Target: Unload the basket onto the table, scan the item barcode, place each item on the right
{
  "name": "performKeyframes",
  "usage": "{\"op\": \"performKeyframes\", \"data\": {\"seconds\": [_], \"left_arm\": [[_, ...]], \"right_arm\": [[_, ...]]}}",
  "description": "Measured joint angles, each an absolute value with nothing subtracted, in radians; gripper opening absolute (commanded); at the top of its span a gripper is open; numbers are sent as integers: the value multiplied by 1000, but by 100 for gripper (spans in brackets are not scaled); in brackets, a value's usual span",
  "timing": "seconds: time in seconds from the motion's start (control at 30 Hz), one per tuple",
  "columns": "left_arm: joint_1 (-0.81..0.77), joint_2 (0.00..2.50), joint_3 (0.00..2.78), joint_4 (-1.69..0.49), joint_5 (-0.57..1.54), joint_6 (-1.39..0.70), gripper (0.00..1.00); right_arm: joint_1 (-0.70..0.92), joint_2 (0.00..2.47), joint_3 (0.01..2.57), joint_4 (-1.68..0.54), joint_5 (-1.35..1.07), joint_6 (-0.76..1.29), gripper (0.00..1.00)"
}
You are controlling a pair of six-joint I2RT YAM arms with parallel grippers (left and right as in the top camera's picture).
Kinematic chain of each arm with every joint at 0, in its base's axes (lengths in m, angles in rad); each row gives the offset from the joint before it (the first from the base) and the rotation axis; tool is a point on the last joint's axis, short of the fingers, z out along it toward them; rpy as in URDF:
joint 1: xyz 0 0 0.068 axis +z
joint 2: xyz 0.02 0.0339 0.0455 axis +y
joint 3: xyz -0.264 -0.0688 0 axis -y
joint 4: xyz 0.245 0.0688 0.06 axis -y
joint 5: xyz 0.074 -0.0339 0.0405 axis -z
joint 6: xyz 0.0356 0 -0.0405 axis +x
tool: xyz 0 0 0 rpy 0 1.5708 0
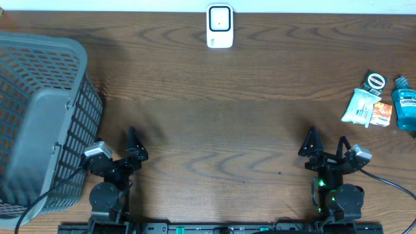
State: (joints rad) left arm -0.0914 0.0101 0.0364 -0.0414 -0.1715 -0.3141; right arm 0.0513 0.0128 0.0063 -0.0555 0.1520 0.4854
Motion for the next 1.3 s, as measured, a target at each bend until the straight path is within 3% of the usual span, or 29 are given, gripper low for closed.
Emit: {"op": "performKeyframes", "data": {"seconds": [0.43,1.0,1.3], "left_arm": [[-91,15,36,-44,-125,-35,98],[-91,73,36,-45,-91,23,98],[-91,73,36,-45,-88,24,98]], "right_arm": [[51,12,6,-56,152,485,99],[51,12,6,-55,155,477,99],[51,12,6,-54,161,258,99]]}}
